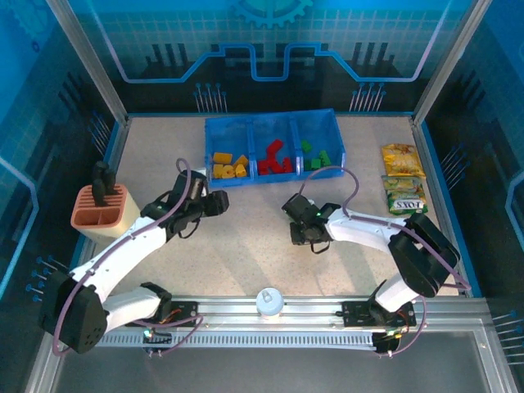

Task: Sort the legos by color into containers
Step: Pick up the lego from the center of the table, then place the lego in the container.

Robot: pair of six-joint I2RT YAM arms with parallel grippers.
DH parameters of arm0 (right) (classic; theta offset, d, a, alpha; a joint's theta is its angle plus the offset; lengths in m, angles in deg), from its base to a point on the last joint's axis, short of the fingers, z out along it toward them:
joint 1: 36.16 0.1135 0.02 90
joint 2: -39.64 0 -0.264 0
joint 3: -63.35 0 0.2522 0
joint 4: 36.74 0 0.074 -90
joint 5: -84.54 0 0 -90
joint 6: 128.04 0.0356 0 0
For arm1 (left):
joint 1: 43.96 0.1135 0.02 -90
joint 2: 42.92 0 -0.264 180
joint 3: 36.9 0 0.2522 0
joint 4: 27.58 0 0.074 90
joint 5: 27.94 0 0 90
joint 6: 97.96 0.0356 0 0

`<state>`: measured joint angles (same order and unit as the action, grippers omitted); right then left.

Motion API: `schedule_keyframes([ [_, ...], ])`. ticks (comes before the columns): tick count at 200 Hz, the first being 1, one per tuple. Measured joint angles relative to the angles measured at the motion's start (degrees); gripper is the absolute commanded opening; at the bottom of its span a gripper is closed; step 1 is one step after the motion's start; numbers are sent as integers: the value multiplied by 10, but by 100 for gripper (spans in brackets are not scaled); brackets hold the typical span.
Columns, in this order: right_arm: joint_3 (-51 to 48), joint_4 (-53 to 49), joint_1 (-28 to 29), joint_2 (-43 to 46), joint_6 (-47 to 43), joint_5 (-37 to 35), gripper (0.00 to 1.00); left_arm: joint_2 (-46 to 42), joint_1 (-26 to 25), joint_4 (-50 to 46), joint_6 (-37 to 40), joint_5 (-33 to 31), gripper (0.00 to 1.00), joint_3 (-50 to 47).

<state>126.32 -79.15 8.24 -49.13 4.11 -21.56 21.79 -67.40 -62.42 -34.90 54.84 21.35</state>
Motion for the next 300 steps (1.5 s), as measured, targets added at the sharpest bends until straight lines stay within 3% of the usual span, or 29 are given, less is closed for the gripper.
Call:
schedule_keyframes([
  [55, 60, -34, -18, 23, -33, -19, 29, -26, -1, 0, 0, -9, 60, -13],
  [88, 117, -54, -102, 68, -82, -16, 30, -43, -25, -2, 0, -32, 61, -31],
  [117, 197, -59, -185, 59, -123, -2, 31, -45, -68, -11, 0, -56, 61, -40],
  [161, 348, -63, -254, -77, -167, 32, 31, -62, -115, -12, -15, -74, 61, -77],
  [217, 479, -98, -276, -226, -188, 48, 33, -101, -150, -22, -42, -91, 61, -103],
  [233, 519, -110, -276, -254, -189, 48, 43, -114, -153, -25, -47, -94, 61, -112],
  [252, 556, -124, -276, -278, -195, 47, 76, -124, -155, -29, -48, -97, 61, -118],
  [278, 558, -122, -274, -277, -193, 41, 79, -135, -156, -33, -52, -99, 61, -119],
  [300, 478, -91, -265, -228, -190, 37, 78, -145, -157, -35, -58, -101, 61, -119],
])
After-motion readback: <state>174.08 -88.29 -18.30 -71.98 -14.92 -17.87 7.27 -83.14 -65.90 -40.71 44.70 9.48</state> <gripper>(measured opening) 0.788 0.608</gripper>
